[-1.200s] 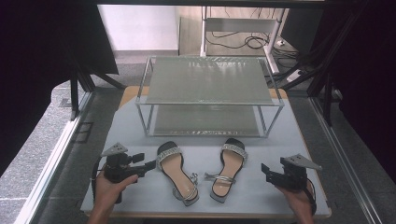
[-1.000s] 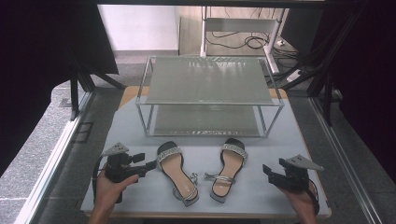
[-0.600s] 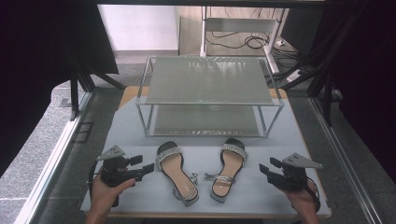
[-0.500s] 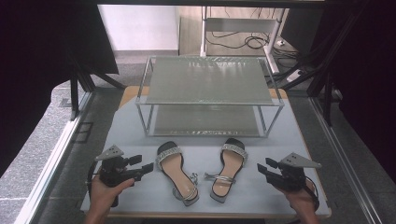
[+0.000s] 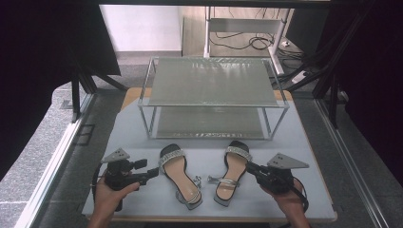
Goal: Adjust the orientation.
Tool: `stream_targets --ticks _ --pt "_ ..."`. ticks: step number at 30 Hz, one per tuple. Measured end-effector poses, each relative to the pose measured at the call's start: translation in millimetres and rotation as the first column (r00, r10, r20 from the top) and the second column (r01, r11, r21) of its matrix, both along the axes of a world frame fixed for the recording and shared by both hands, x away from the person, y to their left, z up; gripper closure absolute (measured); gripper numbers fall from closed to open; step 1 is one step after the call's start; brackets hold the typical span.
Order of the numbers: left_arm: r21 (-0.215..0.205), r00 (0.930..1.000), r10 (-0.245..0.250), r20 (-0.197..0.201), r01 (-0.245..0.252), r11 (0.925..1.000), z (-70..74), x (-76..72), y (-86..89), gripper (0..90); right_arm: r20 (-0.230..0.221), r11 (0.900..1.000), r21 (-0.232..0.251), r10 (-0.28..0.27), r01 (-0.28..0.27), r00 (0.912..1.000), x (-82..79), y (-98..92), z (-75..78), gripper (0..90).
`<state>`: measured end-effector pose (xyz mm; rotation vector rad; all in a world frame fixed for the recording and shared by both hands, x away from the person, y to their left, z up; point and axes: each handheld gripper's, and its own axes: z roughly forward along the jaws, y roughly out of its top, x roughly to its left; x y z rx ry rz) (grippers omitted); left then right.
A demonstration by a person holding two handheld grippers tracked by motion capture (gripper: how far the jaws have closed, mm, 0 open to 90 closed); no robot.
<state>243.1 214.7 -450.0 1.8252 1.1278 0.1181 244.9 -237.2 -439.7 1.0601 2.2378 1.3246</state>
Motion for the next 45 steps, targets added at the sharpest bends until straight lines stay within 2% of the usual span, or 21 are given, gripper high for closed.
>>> stream_targets --ticks 2,3,4,5,6,9,11,13,16,20,22,25,28,31,39,45 --pt "-0.001 1.0000 0.001 -0.001 -0.001 1.0000 0.2 -0.1 1.3 32.7 0.001 1.000 -0.003 0.014 -0.014 0.9999 0.1 5.3 1.1 86.8" --pt "-0.005 1.0000 0.005 -0.001 -0.005 1.0000 1.0 -0.5 2.3 32.7 0.002 0.999 -0.006 0.050 -0.050 0.9987 -0.2 16.6 3.4 88.3" --pt "-0.005 1.0000 0.005 -0.001 -0.005 1.0000 1.0 -0.5 2.3 32.7 0.002 0.999 -0.006 0.050 -0.050 0.9987 -0.2 16.6 3.4 88.3" --pt "-0.012 1.0000 0.008 0.000 -0.008 0.9999 2.3 -1.3 3.7 32.7 0.005 0.995 -0.018 0.100 -0.100 0.9950 0.2 28.4 6.0 89.0" --pt "-0.012 1.0000 0.008 0.000 -0.008 0.9999 2.3 -1.3 3.7 32.7 0.005 0.995 -0.018 0.100 -0.100 0.9950 0.2 28.4 6.0 89.0" --pt "-0.017 0.9999 0.012 0.007 -0.012 0.9998 4.7 -3.4 5.3 32.7 0.012 0.990 -0.012 0.143 -0.143 0.9896 4.1 48.2 11.8 89.8" --pt "-0.018 0.9998 0.015 0.013 -0.014 0.9997 6.5 -4.8 6.5 32.7 0.013 0.988 -0.015 0.155 -0.155 0.9878 4.8 53.2 11.8 89.9" --pt "-0.023 0.9997 0.017 0.016 -0.016 0.9996 7.4 -5.5 7.2 32.7 0.000 0.981 -0.037 0.188 -0.188 0.9822 4.4 67.2 7.4 89.9" --pt "-0.021 0.9997 0.014 0.017 -0.014 0.9997 7.0 -5.0 7.7 32.7 -0.014 0.977 -0.054 0.207 -0.207 0.9783 1.1 74.7 3.5 89.9" --pt "-0.017 0.9999 0.007 0.015 -0.007 0.9998 7.0 -5.8 5.8 32.7 -0.039 0.962 -0.101 0.252 -0.255 0.9669 -8.6 90.3 -7.1 89.9" --pt "-0.016 0.9999 0.006 0.016 -0.006 0.9999 7.2 -5.9 5.3 32.7 -0.044 0.960 -0.106 0.256 -0.259 0.9657 -9.8 92.3 -9.5 89.9" --pt "-0.012 0.9999 0.002 0.013 -0.002 0.9999 6.4 -5.6 3.5 32.6 -0.076 0.952 -0.128 0.271 -0.279 0.9596 -12.3 95.6 -20.6 89.9" --pt "-0.006 0.9999 -0.003 0.010 0.003 1.0000 4.5 -4.4 1.6 32.6 -0.095 0.949 -0.133 0.274 -0.285 0.9570 -13.2 95.6 -26.9 89.9" --pt "-0.003 1.0000 -0.008 0.006 0.008 1.0000 3.2 -3.9 0.0 32.6 -0.103 0.948 -0.133 0.277 -0.289 0.9554 -14.2 96.2 -28.8 89.9" --pt "-0.004 0.9999 -0.010 0.009 0.010 0.9999 2.7 -4.5 -3.1 32.6 -0.134 0.931 -0.179 0.296 -0.317 0.9458 -16.3 109.4 -39.9 90.0" --pt "-0.003 1.0000 -0.004 0.001 0.004 1.0000 0.9 -3.2 -2.6 32.7 -0.138 0.926 -0.194 0.300 -0.323 0.9437 -17.5 113.1 -42.1 90.0"
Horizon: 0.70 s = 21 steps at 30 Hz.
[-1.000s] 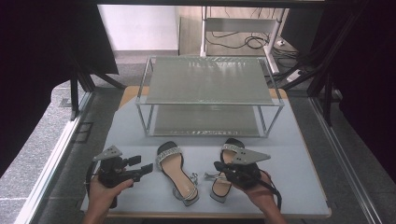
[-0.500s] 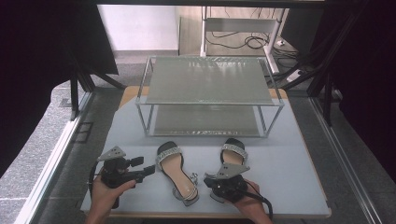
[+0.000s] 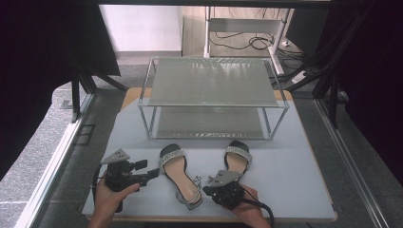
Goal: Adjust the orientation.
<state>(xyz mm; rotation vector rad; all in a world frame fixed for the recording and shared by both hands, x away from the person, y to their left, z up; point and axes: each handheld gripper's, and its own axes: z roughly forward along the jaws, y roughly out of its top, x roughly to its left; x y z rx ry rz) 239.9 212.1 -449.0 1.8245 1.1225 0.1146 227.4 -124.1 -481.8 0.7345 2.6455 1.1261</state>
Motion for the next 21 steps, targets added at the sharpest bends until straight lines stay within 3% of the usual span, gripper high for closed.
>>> stream_targets --ticks 11,21 --pt "-0.007 0.9999 0.006 0.014 -0.006 1.0000 4.1 -2.4 2.9 32.7 -0.017 0.999 0.001 0.047 -0.047 0.9988 -11.9 4.3 4.0 90.0" --pt "-0.006 0.9999 0.006 0.012 -0.006 1.0000 4.5 -2.7 1.7 32.7 -0.025 0.997 0.018 0.074 -0.074 0.9969 -18.9 21.4 0.7 90.0"
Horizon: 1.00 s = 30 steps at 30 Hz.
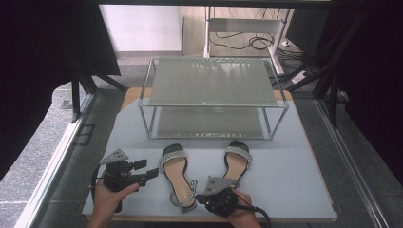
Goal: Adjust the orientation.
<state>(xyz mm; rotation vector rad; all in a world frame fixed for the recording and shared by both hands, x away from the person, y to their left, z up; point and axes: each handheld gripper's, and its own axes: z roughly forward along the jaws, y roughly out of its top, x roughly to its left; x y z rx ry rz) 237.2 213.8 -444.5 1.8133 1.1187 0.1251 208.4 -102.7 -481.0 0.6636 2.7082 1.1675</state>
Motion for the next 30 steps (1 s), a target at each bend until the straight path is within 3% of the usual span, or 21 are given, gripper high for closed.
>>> stream_targets --ticks 9,15,18,19,24,28,30 --pt "-0.011 0.9998 0.016 0.012 -0.016 0.9998 3.8 -2.0 6.4 32.7 -0.020 0.997 -0.018 0.070 -0.070 0.9974 -6.7 33.3 -14.5 90.0" --pt "-0.024 0.9991 0.036 0.024 -0.035 0.9991 7.8 -4.2 14.5 32.7 0.011 0.996 -0.006 0.094 -0.094 0.9955 -6.9 59.0 -12.8 89.4" --pt "-0.031 0.9986 0.046 0.025 -0.045 0.9985 9.1 -5.1 19.4 32.7 0.004 0.993 0.008 0.117 -0.117 0.9932 -3.1 77.2 -13.3 89.0" --pt "-0.032 0.9984 0.050 0.027 -0.049 0.9983 9.5 -5.3 20.7 32.7 0.014 0.992 0.002 0.123 -0.123 0.9923 -1.7 91.0 -14.4 89.0" --pt "-0.035 0.9978 0.059 0.028 -0.058 0.9977 9.8 -5.2 26.3 32.7 0.027 0.991 -0.008 0.134 -0.134 0.9906 5.3 115.8 -14.6 89.0" --pt "-0.036 0.9977 0.063 0.027 -0.062 0.9974 10.0 -5.4 28.0 32.6 0.028 0.992 -0.009 0.129 -0.129 0.9912 6.5 121.3 -14.4 88.6" --pt "-0.036 0.9975 0.065 0.027 -0.064 0.9973 9.9 -5.3 29.0 32.6 0.043 0.992 0.005 0.125 -0.125 0.9912 4.9 112.8 -10.7 87.8"
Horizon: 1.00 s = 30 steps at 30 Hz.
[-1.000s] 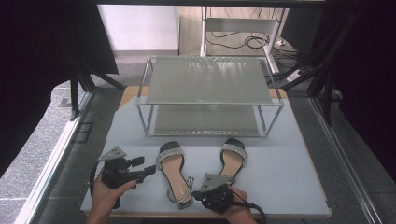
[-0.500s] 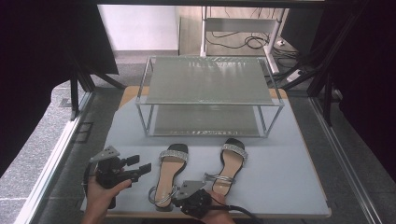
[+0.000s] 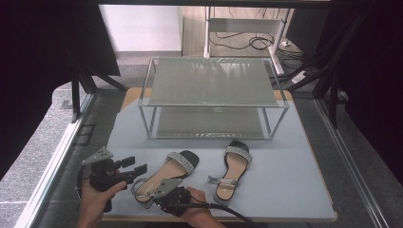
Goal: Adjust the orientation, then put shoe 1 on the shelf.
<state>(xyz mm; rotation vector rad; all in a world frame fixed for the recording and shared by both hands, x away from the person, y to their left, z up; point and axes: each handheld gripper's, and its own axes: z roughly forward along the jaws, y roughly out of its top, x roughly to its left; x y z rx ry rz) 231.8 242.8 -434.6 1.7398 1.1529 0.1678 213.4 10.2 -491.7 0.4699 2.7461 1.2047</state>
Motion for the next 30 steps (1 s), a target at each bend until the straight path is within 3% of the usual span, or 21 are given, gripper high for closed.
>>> stream_targets --ticks 5,6,7,8,9,11,12,17,18,19,20,21,25,30 --pt "0.012 1.0000 -0.004 -0.005 0.004 0.9999 -2.6 1.4 -0.9 31.8 0.017 0.999 0.049 -0.019 0.018 0.9997 -2.5 -26.5 12.8 84.8" --pt "0.015 1.0000 -0.009 -0.002 0.009 0.9998 -3.0 1.2 -2.0 31.1 0.026 0.998 0.058 -0.030 0.028 0.9992 -4.0 -35.7 15.7 83.1" --pt "0.017 0.9997 -0.023 -0.001 0.023 0.9996 -2.9 1.1 -4.0 30.6 0.042 0.996 0.075 -0.046 0.043 0.9981 -6.0 -58.1 19.8 78.9" --pt "0.017 0.9997 -0.023 -0.001 0.023 0.9996 -2.9 1.1 -4.0 30.6 0.042 0.996 0.075 -0.046 0.043 0.9981 -6.0 -58.1 19.8 78.9" --pt "0.017 0.9995 -0.032 -0.003 0.032 0.9993 -3.2 1.4 -4.9 30.6 0.046 0.993 0.088 -0.083 0.079 0.9955 -6.5 -83.1 22.2 75.0" --pt "0.024 0.9987 -0.049 -0.012 0.050 0.9985 -3.9 2.7 -7.1 30.6 0.031 0.986 0.110 -0.129 0.125 0.9912 -5.2 -108.9 23.7 71.0" --pt "0.029 0.9981 -0.059 -0.016 0.060 0.9978 -4.1 3.8 -8.3 30.6 0.031 0.986 0.110 -0.129 0.125 0.9912 -5.2 -108.9 23.7 71.0" --pt "0.063 0.9939 -0.103 -0.041 0.105 0.9925 -5.4 7.2 -15.5 30.0 0.001 0.949 0.193 -0.254 0.249 0.9671 -1.4 -162.1 25.9 64.6" --pt "0.073 0.9931 -0.107 -0.047 0.111 0.9912 -5.5 7.7 -16.4 30.2 -0.008 0.936 0.207 -0.288 0.283 0.9576 0.4 -176.2 24.7 63.1" --pt "0.099 0.9917 -0.110 -0.067 0.116 0.9883 -4.6 9.7 -18.5 30.4 -0.013 0.935 0.200 -0.296 0.292 0.9552 1.7 -181.6 24.1 62.4" --pt "0.099 0.9917 -0.110 -0.067 0.116 0.9883 -4.6 9.7 -18.5 30.5 -0.013 0.935 0.200 -0.296 0.292 0.9552 1.7 -181.6 24.1 62.4" --pt "0.113 0.9909 -0.109 -0.079 0.118 0.9867 -3.8 11.2 -19.9 30.6 -0.015 0.927 0.204 -0.317 0.313 0.9483 3.0 -190.3 22.6 61.7" --pt "0.163 0.9847 -0.124 -0.123 0.143 0.9762 0.3 20.8 -27.3 30.8 -0.018 0.920 0.199 -0.342 0.338 0.9397 3.7 -201.0 20.2 60.1" --pt "0.242 0.9732 -0.152 -0.172 0.191 0.9513 2.4 33.9 -40.9 30.8 -0.024 0.916 0.194 -0.353 0.351 0.9353 3.8 -207.8 19.5 59.0"
